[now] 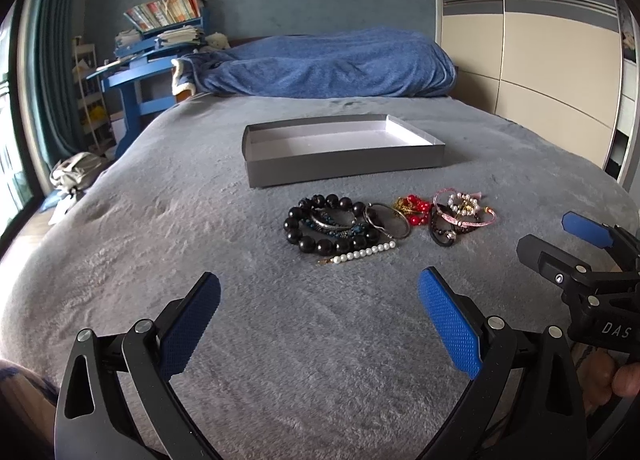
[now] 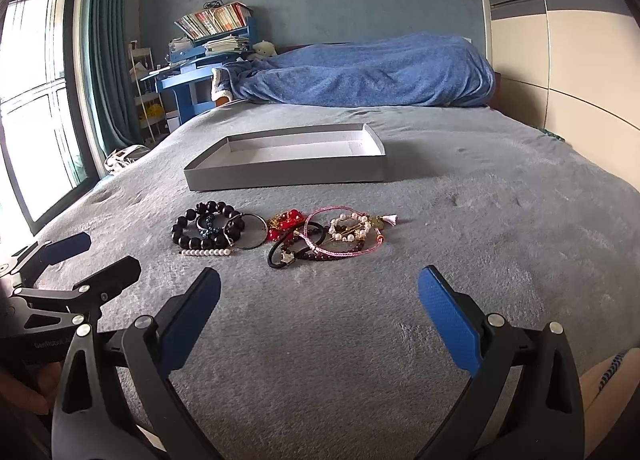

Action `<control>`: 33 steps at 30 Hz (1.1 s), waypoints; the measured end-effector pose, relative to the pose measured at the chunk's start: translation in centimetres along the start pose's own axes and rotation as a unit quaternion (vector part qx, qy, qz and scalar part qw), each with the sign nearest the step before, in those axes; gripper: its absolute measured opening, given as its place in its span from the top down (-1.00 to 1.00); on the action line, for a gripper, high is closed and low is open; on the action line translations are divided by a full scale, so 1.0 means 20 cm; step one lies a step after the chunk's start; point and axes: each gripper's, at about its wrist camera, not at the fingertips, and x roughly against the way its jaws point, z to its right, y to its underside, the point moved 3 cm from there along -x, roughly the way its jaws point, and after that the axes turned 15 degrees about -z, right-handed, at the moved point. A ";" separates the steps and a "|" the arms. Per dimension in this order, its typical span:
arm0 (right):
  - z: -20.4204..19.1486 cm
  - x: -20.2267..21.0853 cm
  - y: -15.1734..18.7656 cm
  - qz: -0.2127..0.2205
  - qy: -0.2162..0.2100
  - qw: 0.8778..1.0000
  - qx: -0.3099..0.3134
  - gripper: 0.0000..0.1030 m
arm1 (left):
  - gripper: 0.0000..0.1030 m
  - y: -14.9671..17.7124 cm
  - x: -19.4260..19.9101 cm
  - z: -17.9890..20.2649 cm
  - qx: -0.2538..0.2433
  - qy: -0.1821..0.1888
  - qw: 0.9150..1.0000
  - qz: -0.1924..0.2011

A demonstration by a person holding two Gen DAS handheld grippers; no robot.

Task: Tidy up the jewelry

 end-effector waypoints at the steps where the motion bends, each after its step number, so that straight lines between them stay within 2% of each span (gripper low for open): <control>1: 0.00 0.00 0.00 0.000 0.000 1.000 0.000 -0.90 | -0.91 0.00 0.00 0.00 0.000 0.001 1.000 0.000; 33: 0.00 0.00 -0.01 -0.004 0.003 1.000 -0.004 -0.90 | -0.91 0.00 -0.03 -0.01 0.005 0.002 1.000 -0.008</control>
